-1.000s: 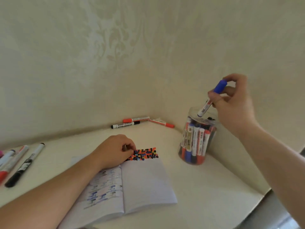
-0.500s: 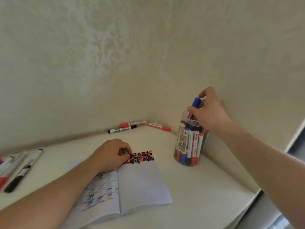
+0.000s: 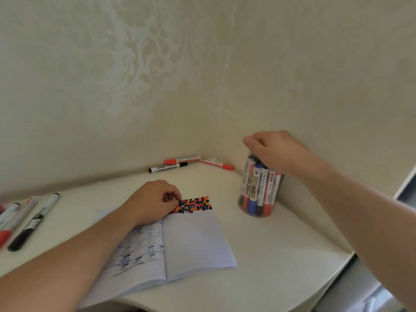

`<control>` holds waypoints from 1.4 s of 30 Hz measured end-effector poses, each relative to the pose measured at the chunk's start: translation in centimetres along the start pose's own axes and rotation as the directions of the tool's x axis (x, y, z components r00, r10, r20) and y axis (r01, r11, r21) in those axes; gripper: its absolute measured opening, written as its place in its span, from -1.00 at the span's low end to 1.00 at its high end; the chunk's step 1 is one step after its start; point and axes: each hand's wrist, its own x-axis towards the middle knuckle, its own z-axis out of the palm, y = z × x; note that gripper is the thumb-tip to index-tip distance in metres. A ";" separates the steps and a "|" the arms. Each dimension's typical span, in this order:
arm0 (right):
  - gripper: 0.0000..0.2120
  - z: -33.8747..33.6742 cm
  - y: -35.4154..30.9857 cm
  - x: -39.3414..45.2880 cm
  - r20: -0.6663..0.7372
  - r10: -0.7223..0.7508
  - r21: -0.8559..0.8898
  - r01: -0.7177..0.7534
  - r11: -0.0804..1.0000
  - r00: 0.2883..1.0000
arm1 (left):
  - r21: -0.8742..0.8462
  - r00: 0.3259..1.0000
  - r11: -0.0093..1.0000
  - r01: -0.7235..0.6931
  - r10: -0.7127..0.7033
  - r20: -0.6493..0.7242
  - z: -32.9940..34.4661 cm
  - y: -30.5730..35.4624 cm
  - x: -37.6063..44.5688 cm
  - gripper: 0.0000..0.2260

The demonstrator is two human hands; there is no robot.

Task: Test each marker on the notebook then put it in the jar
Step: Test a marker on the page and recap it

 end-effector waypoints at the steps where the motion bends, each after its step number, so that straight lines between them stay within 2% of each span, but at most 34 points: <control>1: -0.50 0.1 0.0 0.0 -0.002 -0.023 -0.036 0.023 0.999 1.000 | -0.004 1.000 1.000 0.001 -0.001 -0.002 0.0 0.0 0.0 -0.90; 5: -0.51 0.2 0.0 -0.1 -0.019 -0.102 -0.034 0.101 0.994 0.995 | -0.014 1.000 1.000 0.005 -0.005 0.005 0.0 0.0 0.0 -0.90; 7: -0.57 0.6 0.1 -0.2 -0.114 -0.133 -0.089 0.123 0.988 0.984 | -0.026 1.000 1.000 0.010 -0.010 0.001 0.0 0.0 -0.1 -0.90; 8: -0.61 0.9 0.3 -0.2 -0.263 -0.195 -0.168 0.154 0.974 0.945 | -0.033 1.000 0.999 0.011 -0.011 -0.002 0.0 0.0 -0.1 -0.90; 9: -0.64 1.4 0.3 -0.2 -0.423 -0.294 -0.261 0.195 0.945 0.857 | -0.041 1.000 0.999 0.010 -0.010 -0.002 0.0 -0.1 -0.1 -0.90; 10: -0.70 2.0 -0.3 -0.5 -0.542 -0.398 -0.321 0.256 0.912 0.740 | -0.049 1.000 0.999 0.012 -0.012 0.001 0.0 -0.1 0.0 -0.90; 11: -0.77 2.9 -1.3 -1.0 -0.615 -0.471 -0.331 0.336 0.882 0.633 | -0.057 1.000 0.998 0.013 -0.013 0.001 0.0 -0.1 0.1 -0.90; 12: -0.80 4.2 -2.5 -1.4 -0.632 -0.517 -0.307 0.426 0.851 0.577 | -0.064 1.000 0.998 0.016 -0.016 -0.002 0.1 -0.1 0.1 -0.90; 13: -0.80 5.6 -3.9 -1.8 -0.610 -0.541 -0.263 0.496 0.827 0.578 | -0.071 1.000 0.997 0.019 -0.020 -0.004 0.1 -0.1 0.2 -0.90; 14: -0.76 7.3 -5.1 -1.7 -0.548 -0.537 -0.199 0.524 0.828 0.641 | -0.083 1.000 0.996 0.025 -0.025 -0.004 0.1 0.0 0.3 -0.90; 15: -0.70 9.2 -6.0 -1.5 -0.442 -0.485 -0.112 0.490 0.865 0.755 | -0.095 0.999 0.995 0.032 -0.033 -0.003 0.2 0.0 0.4 -0.90; 16: -0.62 11.3 -6.4 -0.9 -0.305 -0.377 -0.013 0.392 0.920 0.874 | -0.101 0.999 0.994 0.038 -0.039 -0.002 0.3 0.0 0.4 -0.89; 17: -0.54 13.1 -6.5 -0.1 -0.159 -0.227 0.076 0.241 0.967 0.961 | -0.101 0.999 0.994 0.040 -0.041 -0.002 0.3 -0.1 0.4 -0.89; 18: -0.47 14.7 -6.3 0.9 -0.034 -0.073 0.143 0.077 0.987 0.997 | -0.102 0.999 0.994 0.040 -0.041 -0.006 0.4 -0.1 0.4 -0.90; 20: -0.35 17.1 -5.5 3.1 0.102 0.154 0.151 -0.169 0.974 0.983 | -0.121 0.999 0.992 0.036 -0.039 -0.022 0.5 -0.2 0.5 -0.90; 22: -0.26 18.8 -5.0 5.2 0.137 0.277 0.098 -0.292 0.952 0.951 | -0.116 0.999 0.993 0.028 -0.030 -0.015 0.6 -0.3 0.8 -0.90; 25: -0.19 19.9 -5.2 7.8 0.170 0.335 0.017 -0.343 0.939 0.927 | -0.095 1.000 0.995 0.022 -0.021 0.006 0.6 -0.4 1.0 -0.89; 28: -0.26 20.8 -5.3 9.4 0.165 0.383 -0.078 -0.376 0.924 0.909 | -0.086 0.999 0.996 0.032 -0.030 0.026 0.5 -0.6 0.9 -0.88; 30: -0.41 21.1 -5.5 9.6 0.094 0.343 -0.198 -0.320 0.926 0.934 | -0.092 0.999 0.995 0.037 -0.034 0.031 0.4 -0.7 0.9 -0.88; 32: -0.61 20.9 -6.0 9.5 0.065 0.223 -0.290 -0.195 0.937 0.973 | -0.092 0.999 0.995 0.039 -0.036 0.035 0.2 -0.5 0.9 -0.88; 34: -0.73 20.1 -6.9 9.3 0.145 0.166 -0.296 -0.118 0.948 0.975 | -0.082 0.999 0.996 0.042 -0.040 0.027 0.2 -0.4 0.9 -0.88; 36: -0.82 18.2 -7.7 8.3 0.279 0.148 -0.324 -0.052 0.945 0.949 | -0.074 0.999 0.996 0.049 -0.048 0.021 0.0 -0.3 0.8 -0.88; 38: -0.93 15.4 -8.3 6.8 0.344 0.090 -0.347 0.038 0.937 0.935 | -0.071 0.999 0.996 0.050 -0.049 0.015 -0.1 -0.2 0.6 -0.89; 40: -0.91 12.7 -8.2 5.0 0.345 0.022 -0.309 0.092 0.947 0.938 | -0.071 0.999 0.997 0.038 -0.038 0.003 -0.1 -0.2 0.5 -0.90; 42: -0.65 10.6 -7.6 3.1 0.343 0.019 -0.091 0.013 0.996 0.939 | -0.093 0.999 0.995 0.035 -0.036 -0.004 -0.1 -0.3 0.5 -0.89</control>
